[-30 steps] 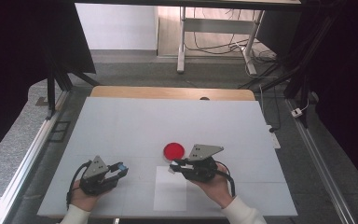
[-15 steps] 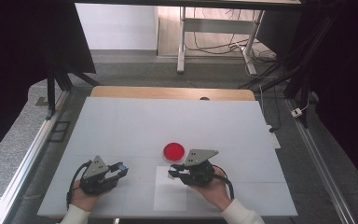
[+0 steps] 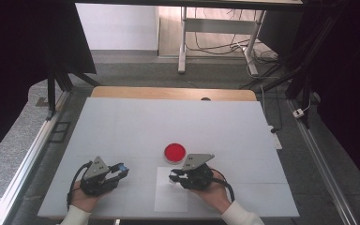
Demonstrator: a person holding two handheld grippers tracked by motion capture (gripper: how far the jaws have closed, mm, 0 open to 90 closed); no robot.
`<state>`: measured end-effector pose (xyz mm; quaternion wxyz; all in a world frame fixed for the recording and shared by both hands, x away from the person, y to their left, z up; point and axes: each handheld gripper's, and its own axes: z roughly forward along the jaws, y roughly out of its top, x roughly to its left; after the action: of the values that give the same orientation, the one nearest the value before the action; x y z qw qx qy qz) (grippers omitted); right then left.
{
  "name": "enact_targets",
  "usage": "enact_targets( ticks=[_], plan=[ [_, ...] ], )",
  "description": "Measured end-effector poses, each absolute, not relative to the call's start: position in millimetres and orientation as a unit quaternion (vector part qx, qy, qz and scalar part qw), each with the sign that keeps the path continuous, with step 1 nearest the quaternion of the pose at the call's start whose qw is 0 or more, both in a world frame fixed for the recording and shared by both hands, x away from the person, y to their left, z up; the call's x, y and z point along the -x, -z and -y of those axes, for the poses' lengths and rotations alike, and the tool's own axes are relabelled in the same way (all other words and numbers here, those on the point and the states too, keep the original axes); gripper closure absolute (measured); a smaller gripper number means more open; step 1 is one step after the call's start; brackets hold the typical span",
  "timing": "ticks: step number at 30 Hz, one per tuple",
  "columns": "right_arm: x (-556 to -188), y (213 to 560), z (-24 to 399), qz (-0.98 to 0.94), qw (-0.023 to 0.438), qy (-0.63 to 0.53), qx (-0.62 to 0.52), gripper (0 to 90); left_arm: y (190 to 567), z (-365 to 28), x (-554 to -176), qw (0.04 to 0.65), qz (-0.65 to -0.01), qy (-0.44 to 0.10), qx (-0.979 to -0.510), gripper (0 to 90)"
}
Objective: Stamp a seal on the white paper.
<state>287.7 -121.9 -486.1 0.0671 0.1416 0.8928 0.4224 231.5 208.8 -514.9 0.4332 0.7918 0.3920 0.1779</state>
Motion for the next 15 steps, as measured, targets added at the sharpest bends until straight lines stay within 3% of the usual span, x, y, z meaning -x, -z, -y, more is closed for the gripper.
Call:
enact_targets(
  ticks=[15],
  plan=[
    [-288.8,496.2,118.4,-0.896,0.069,-0.415,-0.143,75.1,515.1,-208.3,-231.5,0.433,-0.391,-0.177,-0.793,65.0]
  ],
)
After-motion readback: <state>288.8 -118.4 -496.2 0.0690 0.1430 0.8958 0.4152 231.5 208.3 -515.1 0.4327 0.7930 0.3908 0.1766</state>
